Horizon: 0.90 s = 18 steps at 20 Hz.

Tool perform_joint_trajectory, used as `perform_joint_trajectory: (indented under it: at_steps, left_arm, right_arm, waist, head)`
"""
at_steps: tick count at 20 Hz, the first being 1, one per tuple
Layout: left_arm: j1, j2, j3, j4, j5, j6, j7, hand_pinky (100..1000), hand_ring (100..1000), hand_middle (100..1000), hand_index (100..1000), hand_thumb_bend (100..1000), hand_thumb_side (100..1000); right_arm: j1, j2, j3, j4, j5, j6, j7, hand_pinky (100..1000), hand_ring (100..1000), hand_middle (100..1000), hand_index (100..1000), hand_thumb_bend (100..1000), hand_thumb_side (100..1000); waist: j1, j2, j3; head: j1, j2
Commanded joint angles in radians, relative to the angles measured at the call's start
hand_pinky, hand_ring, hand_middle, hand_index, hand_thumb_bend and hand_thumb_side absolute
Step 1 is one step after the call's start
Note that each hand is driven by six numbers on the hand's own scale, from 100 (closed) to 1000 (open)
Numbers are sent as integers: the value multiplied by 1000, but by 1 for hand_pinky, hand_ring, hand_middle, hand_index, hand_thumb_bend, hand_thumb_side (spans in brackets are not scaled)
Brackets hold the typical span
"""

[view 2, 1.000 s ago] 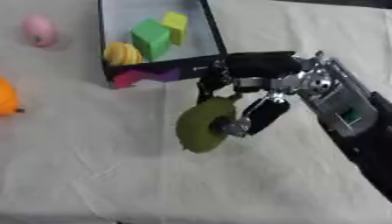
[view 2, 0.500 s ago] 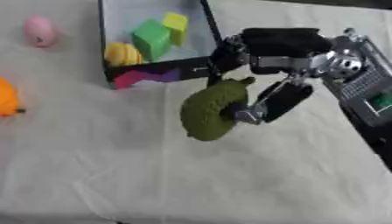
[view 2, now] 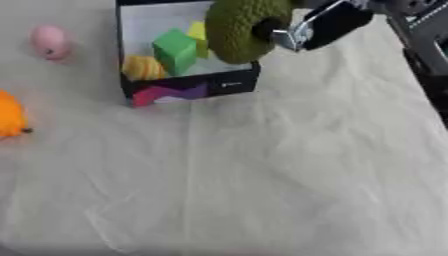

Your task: Pick up objects on the table and place them in the box.

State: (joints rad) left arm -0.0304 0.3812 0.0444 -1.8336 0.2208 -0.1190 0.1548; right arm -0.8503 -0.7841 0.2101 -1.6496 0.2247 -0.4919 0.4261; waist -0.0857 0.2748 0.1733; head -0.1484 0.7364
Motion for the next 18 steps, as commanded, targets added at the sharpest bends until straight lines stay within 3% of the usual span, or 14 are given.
perform_joint_trajectory:
  at_steps: [1,4,5,6,18]
  left_arm:
    - [-17,29,-6,-9,6,0,-11,985,775,643,672,128,897]
    - [-33,30,-15,-10,10,3,-20,986,776,642,672,129,896]
    - [-38,30,-18,-10,12,4,-24,986,775,642,672,132,908]
    - [-45,29,-22,-10,15,5,-27,986,774,642,672,132,894]
    - [-134,11,-76,-8,47,24,-82,986,770,641,672,144,894]
  right_arm:
    - [-61,1,-10,105,66,-6,-59,688,572,463,613,201,272]
    - [-120,17,-8,198,124,-11,-123,689,575,463,615,244,267]
    - [-137,22,-7,226,142,-13,-144,689,576,463,615,106,238]
    - [-152,26,-6,252,160,-16,-166,688,576,462,614,268,267]
    - [-216,107,-32,556,434,-49,-342,689,579,467,619,261,288]
  waist:
    - [-5,-21,10]
    - [-11,-16,33]
    - [-13,-15,41]
    - [-16,-14,51]
    - [-33,5,157]
  head:
    - [-15,-19]
    - [-29,-27]
    - [-35,-28]
    - [-43,-30]
    - [-154,-31]
